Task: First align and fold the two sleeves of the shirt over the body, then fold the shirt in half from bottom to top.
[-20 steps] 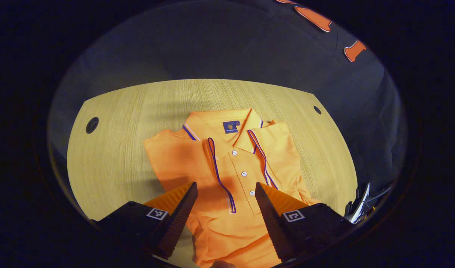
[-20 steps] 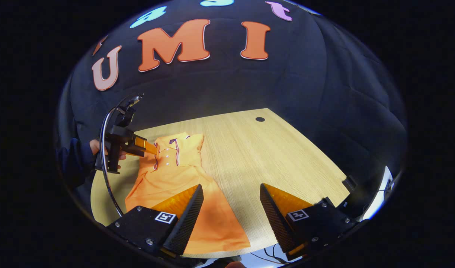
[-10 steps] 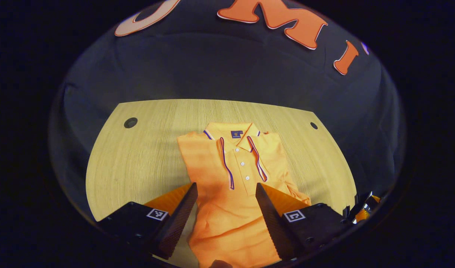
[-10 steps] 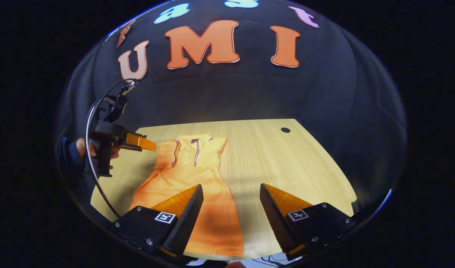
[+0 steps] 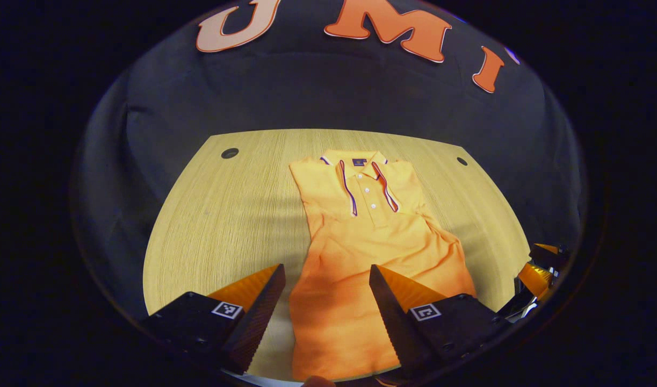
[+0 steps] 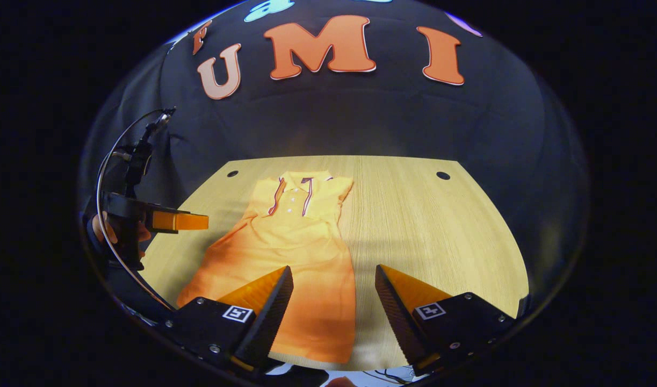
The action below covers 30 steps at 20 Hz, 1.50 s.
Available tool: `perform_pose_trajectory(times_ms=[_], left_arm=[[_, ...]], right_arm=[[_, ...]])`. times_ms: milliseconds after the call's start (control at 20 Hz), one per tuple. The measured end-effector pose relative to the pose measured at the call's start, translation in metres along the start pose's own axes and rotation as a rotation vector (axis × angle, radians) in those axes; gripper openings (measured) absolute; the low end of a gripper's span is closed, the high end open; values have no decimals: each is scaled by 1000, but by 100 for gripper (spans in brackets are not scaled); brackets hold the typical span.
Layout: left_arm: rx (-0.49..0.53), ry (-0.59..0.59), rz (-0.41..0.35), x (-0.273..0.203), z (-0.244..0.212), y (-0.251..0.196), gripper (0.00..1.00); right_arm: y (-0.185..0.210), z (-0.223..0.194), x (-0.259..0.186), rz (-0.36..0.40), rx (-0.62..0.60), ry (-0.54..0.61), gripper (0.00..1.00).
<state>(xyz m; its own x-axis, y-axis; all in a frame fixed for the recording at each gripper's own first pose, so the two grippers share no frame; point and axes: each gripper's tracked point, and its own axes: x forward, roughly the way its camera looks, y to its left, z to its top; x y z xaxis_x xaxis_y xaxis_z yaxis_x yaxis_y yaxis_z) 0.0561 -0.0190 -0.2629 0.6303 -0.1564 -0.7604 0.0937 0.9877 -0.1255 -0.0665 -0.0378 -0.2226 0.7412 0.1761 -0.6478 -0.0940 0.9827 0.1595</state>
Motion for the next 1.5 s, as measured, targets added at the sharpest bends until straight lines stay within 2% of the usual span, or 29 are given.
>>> perform_pose_trajectory(times_ms=[300, 850, 1050, 1200, 1500], left_arm=[[-47, 81, 77, -21, -79, 12, 98], [-85, 335, 94, -30, -195, 18, 98], [-74, 392, 99, -17, -216, 24, 98], [-15, 386, 94, -13, -213, 24, 96], [-46, 328, 114, -17, -217, 25, 96]], right_arm=[[-4, -42, 3, 39, -8, 89, 94], [9, -126, 3, 83, -27, 296, 96], [8, -147, 5, 67, -48, 356, 96], [2, -157, 9, 36, -48, 390, 96], [-6, -181, 10, -5, -17, 461, 96]])
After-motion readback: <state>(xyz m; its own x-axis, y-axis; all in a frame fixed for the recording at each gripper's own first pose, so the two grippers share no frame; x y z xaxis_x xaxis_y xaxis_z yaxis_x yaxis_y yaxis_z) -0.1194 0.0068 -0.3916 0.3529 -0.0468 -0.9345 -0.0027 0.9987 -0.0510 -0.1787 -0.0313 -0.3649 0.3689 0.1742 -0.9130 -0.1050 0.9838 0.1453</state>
